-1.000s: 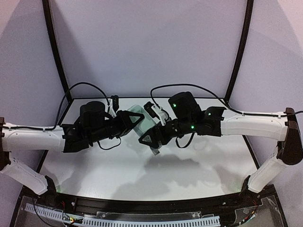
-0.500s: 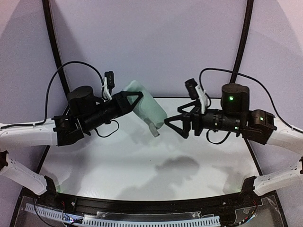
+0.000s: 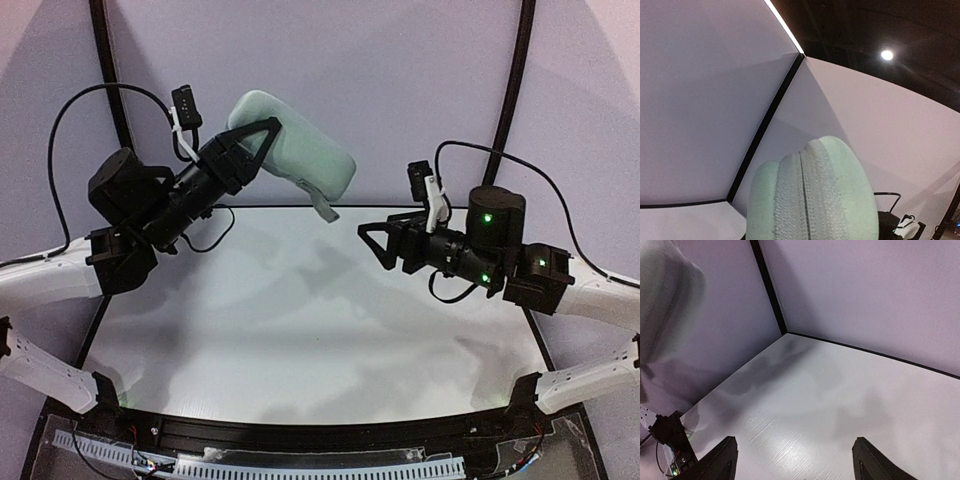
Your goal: Open the umbrella
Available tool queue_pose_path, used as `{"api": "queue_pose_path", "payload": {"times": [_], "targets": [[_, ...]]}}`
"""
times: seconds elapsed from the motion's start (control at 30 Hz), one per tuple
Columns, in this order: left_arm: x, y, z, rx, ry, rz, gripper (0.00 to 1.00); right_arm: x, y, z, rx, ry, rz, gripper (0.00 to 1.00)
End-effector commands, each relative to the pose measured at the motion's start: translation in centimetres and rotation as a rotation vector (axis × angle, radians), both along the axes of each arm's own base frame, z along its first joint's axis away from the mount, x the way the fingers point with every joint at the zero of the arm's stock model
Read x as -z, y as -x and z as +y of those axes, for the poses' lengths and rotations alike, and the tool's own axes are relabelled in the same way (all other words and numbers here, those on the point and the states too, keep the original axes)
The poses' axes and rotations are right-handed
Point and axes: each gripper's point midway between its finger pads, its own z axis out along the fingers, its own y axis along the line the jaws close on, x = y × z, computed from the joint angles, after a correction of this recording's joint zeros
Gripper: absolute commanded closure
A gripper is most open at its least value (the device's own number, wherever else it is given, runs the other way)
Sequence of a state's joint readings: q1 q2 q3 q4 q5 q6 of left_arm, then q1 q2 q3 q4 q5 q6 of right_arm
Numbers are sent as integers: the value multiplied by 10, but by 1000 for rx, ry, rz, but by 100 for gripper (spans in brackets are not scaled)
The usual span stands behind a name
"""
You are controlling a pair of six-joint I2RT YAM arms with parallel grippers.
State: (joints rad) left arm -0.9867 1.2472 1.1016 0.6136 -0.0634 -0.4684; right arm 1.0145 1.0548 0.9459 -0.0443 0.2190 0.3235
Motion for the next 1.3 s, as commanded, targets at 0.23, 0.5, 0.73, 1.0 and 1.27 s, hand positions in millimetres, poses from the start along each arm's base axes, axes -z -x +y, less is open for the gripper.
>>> {"api": "queue_pose_path", "payload": {"times": [0.23, 0.5, 0.73, 1.0, 1.27], "targets": [[-52, 28, 24, -18, 142, -145, 99, -68, 3, 40, -130, -211, -81, 32], [-46, 22, 24, -68, 130, -128, 99, -68, 20, 61, -270, -232, -16, 38], [-41, 15, 23, -110, 112, -111, 99, -68, 33, 70, -338, -236, 6, 40], [-37, 12, 20, -120, 98, -107, 99, -68, 27, 74, -309, -217, 6, 43], [-31, 8, 18, -132, 100, -99, 99, -72, 17, 83, -284, -233, 1, 54]]}}
